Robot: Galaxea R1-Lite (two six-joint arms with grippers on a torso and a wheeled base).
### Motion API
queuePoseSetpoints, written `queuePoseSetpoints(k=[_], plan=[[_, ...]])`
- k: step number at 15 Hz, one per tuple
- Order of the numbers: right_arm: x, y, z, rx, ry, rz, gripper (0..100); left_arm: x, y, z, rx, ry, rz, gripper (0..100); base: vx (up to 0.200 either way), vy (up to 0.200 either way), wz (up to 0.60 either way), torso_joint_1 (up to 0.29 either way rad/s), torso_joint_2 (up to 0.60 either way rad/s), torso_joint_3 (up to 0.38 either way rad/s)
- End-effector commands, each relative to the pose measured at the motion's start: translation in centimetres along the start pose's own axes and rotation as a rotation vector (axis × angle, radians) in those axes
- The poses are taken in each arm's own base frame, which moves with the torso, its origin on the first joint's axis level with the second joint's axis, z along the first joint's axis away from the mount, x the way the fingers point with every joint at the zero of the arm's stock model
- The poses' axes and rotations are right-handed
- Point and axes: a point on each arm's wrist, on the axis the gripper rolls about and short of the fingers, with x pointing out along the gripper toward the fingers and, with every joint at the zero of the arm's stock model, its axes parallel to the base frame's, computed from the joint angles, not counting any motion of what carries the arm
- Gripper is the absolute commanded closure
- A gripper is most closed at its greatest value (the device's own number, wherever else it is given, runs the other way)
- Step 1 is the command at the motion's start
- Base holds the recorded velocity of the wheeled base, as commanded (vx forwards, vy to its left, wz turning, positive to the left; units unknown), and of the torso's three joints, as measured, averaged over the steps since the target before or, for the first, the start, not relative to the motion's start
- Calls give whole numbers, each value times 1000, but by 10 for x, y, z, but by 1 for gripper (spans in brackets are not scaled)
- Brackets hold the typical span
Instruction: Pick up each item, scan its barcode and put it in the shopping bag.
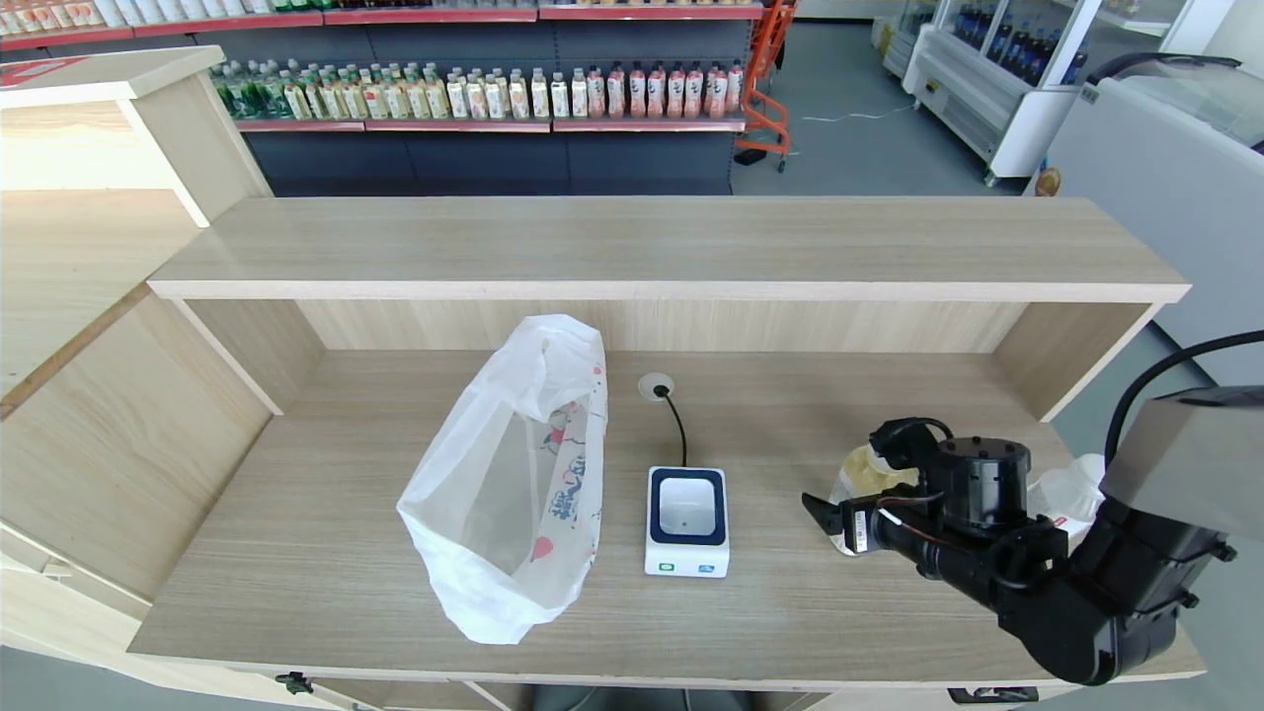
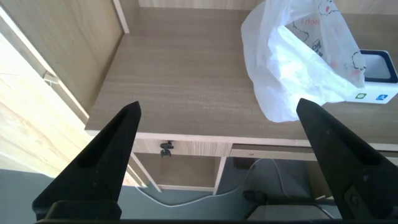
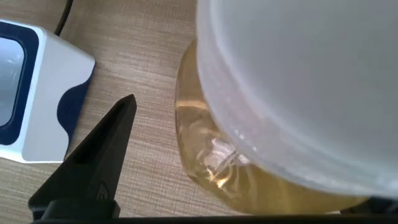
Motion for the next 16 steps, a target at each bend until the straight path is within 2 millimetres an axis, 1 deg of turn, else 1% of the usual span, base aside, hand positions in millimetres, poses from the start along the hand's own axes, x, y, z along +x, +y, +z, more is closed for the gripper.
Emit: queuePoseSetpoints(k=[1, 3, 5, 6, 10, 16], plan=[[3, 0, -3, -7, -5, 0, 0, 0, 0, 0, 0, 0, 1, 0, 0, 0, 0, 0, 0, 0], [6, 1, -5, -10, -16, 3, 0, 0, 0, 0, 0, 0, 1, 0, 0, 0, 0, 0, 0, 0], [15, 2, -8, -9, -43, 4, 0, 0, 0, 0, 0, 0, 1, 0, 0, 0, 0, 0, 0, 0], [21, 2, -7, -7, -68, 4, 100, 0, 0, 0, 0, 0, 1, 0, 0, 0, 0, 0, 0, 0], [32, 5, 2, -29, -119, 10, 100, 0, 0, 0, 0, 0, 1, 0, 0, 0, 0, 0, 0, 0], [32, 14, 2, -57, -118, 32, 100, 0, 0, 0, 0, 0, 1, 0, 0, 0, 0, 0, 0, 0]])
